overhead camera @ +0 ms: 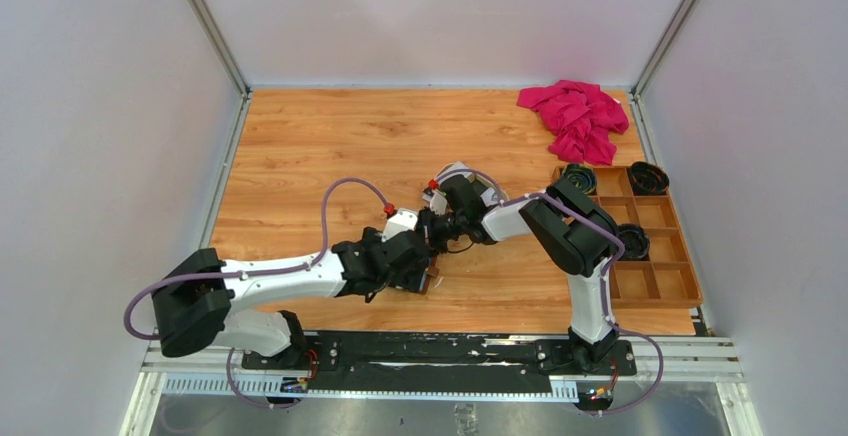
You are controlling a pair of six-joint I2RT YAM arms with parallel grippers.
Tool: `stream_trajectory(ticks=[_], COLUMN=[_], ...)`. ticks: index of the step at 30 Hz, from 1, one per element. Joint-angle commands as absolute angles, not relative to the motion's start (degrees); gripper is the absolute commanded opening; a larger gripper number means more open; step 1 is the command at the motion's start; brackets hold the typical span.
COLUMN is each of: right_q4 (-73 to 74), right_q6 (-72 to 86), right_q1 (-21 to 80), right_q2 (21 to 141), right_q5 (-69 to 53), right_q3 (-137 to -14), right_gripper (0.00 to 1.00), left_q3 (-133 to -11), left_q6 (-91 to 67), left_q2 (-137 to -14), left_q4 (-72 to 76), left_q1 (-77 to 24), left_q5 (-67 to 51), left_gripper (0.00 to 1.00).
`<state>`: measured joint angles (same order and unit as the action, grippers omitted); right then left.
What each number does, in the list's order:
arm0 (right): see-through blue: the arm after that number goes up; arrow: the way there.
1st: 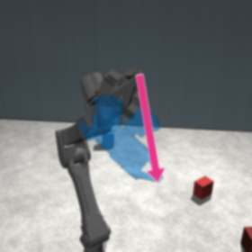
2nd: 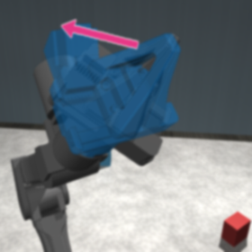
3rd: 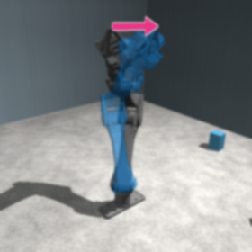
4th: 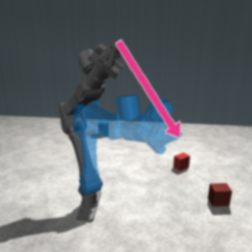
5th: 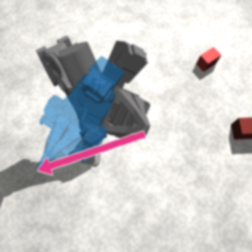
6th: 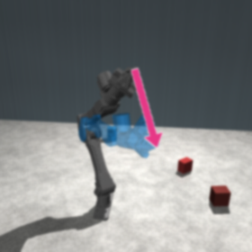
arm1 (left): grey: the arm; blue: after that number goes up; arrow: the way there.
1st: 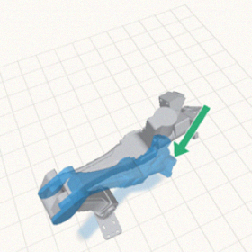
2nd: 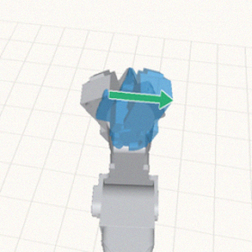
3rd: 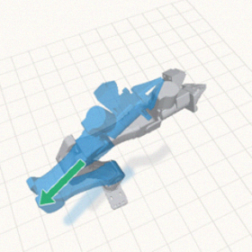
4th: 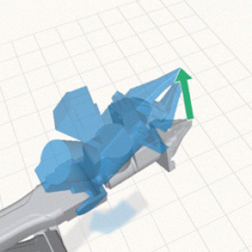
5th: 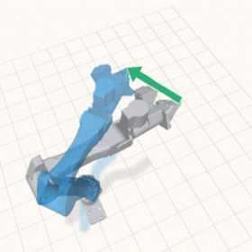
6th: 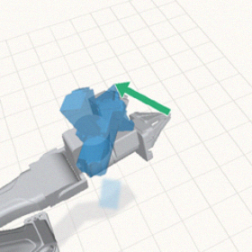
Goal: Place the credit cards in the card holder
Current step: Insert the credit card into the card holder.
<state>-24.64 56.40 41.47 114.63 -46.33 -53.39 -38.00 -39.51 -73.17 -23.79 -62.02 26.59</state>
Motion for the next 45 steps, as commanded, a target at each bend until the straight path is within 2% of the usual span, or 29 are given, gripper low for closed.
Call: stream_trajectory(ticks=[1, 9, 14, 26, 45], right_q4=[-19.9, -19.8, -19.1, -18.9, -18.5], right_q6=[55.3, 55.3, 54.9, 54.7, 53.8], right_q1=[41.4, 41.4, 41.4, 40.9, 40.2], right_q2=[117.4, 117.3, 117.4, 117.2, 116.8], right_q5=[-42.5, -42.7, -42.9, -43.7, -44.0], right_q3=[-52.2, -52.2, -52.5, -52.5, -52.5], right_gripper=[0.0, 0.01, 0.16, 0.39, 0.43], left_q3=[-40.5, -40.4, -39.8, -39.4, -36.6], left_q6=[-39.3, -39.7, -39.4, -38.6, -38.4], left_q2=[-76.4, -79.4, -79.3, -80.1, -78.1], left_q4=[-23.1, -24.2, -24.8, -24.7, -23.9], left_q1=[-62.4, -62.5, -62.5, -62.4, -59.8], left_q5=[30.8, 32.9, 33.8, 34.7, 34.9], left_gripper=[1.0, 1.0, 1.0, 0.94, 0.8])
